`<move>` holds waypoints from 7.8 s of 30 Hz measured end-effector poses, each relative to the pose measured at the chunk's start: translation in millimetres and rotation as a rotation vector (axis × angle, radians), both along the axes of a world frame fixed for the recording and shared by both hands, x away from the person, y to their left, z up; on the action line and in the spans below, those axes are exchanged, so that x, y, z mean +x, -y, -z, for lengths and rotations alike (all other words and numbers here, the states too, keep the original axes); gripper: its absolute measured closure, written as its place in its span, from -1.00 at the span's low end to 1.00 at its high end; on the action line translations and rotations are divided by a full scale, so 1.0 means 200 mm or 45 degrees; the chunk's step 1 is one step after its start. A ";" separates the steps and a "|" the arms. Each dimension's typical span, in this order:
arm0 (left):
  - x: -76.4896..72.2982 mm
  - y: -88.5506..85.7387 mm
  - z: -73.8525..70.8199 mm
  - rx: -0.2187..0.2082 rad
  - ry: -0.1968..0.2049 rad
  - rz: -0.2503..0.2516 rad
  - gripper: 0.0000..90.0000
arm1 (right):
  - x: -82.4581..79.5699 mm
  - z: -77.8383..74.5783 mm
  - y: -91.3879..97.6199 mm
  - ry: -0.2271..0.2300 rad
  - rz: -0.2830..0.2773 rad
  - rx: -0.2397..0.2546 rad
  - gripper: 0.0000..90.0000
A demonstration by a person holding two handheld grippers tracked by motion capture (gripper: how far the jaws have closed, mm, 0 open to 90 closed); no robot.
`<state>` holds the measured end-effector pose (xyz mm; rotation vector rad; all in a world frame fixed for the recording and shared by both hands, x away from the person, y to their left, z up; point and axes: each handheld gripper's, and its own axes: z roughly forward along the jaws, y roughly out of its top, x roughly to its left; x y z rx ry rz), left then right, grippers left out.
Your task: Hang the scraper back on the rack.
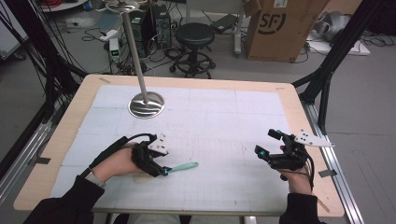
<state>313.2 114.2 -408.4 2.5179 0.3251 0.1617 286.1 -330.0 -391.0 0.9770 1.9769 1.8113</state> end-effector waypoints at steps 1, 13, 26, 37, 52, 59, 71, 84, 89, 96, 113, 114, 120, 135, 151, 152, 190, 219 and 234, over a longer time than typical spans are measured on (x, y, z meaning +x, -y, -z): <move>0.01 0.01 0.00 0.015 -0.014 0.001 -0.06 | 0.00 0.00 0.00 -0.005 -0.006 -0.001 -0.99; 0.00 0.06 -0.01 0.231 -0.160 0.049 0.42 | 0.00 0.00 -0.01 -0.005 -0.017 -0.006 -0.99; 0.00 0.08 0.01 0.320 -0.159 0.104 0.72 | 0.00 0.01 -0.01 -0.011 -0.023 -0.008 -0.99; -0.01 0.07 -0.01 0.296 -0.106 0.074 0.78 | 0.00 0.01 -0.01 -0.008 -0.024 -0.009 -0.99; 0.01 -0.21 -0.12 -0.001 -0.026 -0.141 0.78 | 0.00 0.01 -0.01 -0.014 -0.026 -0.012 -0.99; 0.03 -0.38 -0.18 -0.225 0.078 -0.298 0.78 | 0.00 0.02 -0.01 -0.026 -0.021 -0.013 -0.99; 0.06 -0.58 -0.25 -0.525 0.123 -0.460 0.78 | -0.01 0.02 0.01 -0.014 -0.010 0.008 -0.99; 0.12 -0.72 -0.33 -0.692 0.150 -0.550 0.78 | -0.02 0.01 0.03 -0.004 -0.010 0.043 -0.99; 0.15 -0.77 -0.41 -0.699 0.179 -0.566 0.78 | -0.02 0.01 0.03 -0.001 -0.011 0.042 -0.99; 0.19 -0.85 -0.50 -0.673 0.204 -0.589 0.78 | -0.02 0.01 0.03 -0.004 -0.014 0.035 -0.99; 0.25 -0.97 -0.72 -0.694 0.317 -0.619 0.78 | -0.01 0.01 0.04 -0.005 -0.018 0.028 -0.99; 0.26 -0.98 -0.73 -0.706 0.321 -0.617 0.78 | -0.01 0.00 0.04 -0.004 -0.015 0.029 -0.99; 0.29 -1.03 -0.79 -0.722 0.358 -0.642 0.78 | -0.01 0.00 0.04 -0.013 -0.001 0.029 -0.99; 0.34 -1.12 -0.86 -0.845 0.413 -0.692 0.78 | 0.00 0.01 0.04 -0.033 -0.011 0.017 -0.99; 0.38 -1.19 -1.01 -0.886 0.468 -0.739 0.78 | 0.04 0.01 0.04 -0.043 -0.009 0.031 -0.99; 0.38 -1.18 -1.01 -0.891 0.468 -0.741 0.78 | 0.04 0.01 0.04 -0.043 -0.007 0.034 -0.99; 0.48 -1.14 -0.97 -0.963 0.398 -0.732 0.78 | 0.03 0.01 0.07 -0.037 0.018 0.033 -0.99; 0.57 -1.01 -0.90 -0.928 0.372 -0.769 0.78 | 0.03 0.00 0.08 -0.029 0.015 0.034 -0.99; 0.58 -0.92 -0.88 -0.925 0.395 -0.849 0.60 | 0.03 0.00 0.08 -0.025 0.015 0.035 -0.99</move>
